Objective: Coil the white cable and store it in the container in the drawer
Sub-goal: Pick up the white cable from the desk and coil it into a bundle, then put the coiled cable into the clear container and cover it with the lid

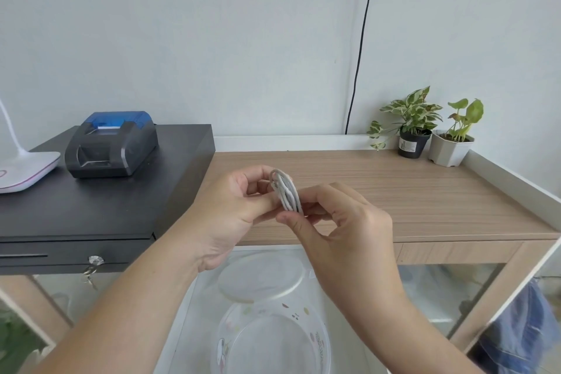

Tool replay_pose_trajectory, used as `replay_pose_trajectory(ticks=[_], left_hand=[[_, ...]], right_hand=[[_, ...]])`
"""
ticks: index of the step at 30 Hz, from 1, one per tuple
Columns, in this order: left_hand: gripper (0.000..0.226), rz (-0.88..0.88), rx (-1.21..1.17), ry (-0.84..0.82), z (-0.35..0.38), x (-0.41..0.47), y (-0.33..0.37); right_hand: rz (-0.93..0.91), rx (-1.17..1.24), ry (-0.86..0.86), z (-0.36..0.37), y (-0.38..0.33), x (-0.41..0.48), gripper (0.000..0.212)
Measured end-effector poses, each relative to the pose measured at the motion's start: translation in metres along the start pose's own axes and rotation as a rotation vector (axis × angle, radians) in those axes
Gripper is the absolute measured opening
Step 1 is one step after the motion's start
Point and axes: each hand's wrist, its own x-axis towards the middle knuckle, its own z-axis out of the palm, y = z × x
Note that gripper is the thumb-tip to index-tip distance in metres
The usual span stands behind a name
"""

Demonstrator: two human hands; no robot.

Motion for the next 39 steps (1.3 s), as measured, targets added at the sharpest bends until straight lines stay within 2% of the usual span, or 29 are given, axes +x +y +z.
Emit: replay_pose_trajectory(ticks=[3,8,11,15,20,23,32,39], left_hand=[[0.011,0.111,0.179,0.057,-0.002,-0.001,-0.005],[0.020,0.521,0.830,0.216,-0.005,-0.005,-0.012],[0.022,0.651,0.887,0.266,-0.005,-0.008,-0.017],[0.018,0.684,0.885,0.229,-0.007,-0.010,-0.022],[0.031,0.655,0.818,0.123,-0.015,-0.013,-0.024],[0.028,0.651,0.812,0.115,-0.018,-0.016,-0.026],[0.014,0.674,0.928,0.156,-0.026,-0.029,-0.040],[0.018,0.608,1.040,0.097,-0.026,-0.053,-0.071]], right_hand=[[-0.057,-0.039,-0.005,-0.004,0.005,0.004,0.013],[-0.138,0.013,-0.055,-0.009,0.011,0.010,0.014],[-0.187,0.016,-0.061,-0.007,0.013,0.006,0.020],[-0.278,-0.020,-0.037,-0.008,0.022,0.006,0.020],[-0.349,-0.084,-0.032,-0.010,0.038,0.008,0.015],[-0.352,-0.074,-0.042,-0.010,0.045,0.008,0.019],[-0.352,-0.065,-0.159,-0.002,0.057,-0.004,0.019],[-0.372,-0.093,-0.341,0.002,0.070,-0.034,0.024]])
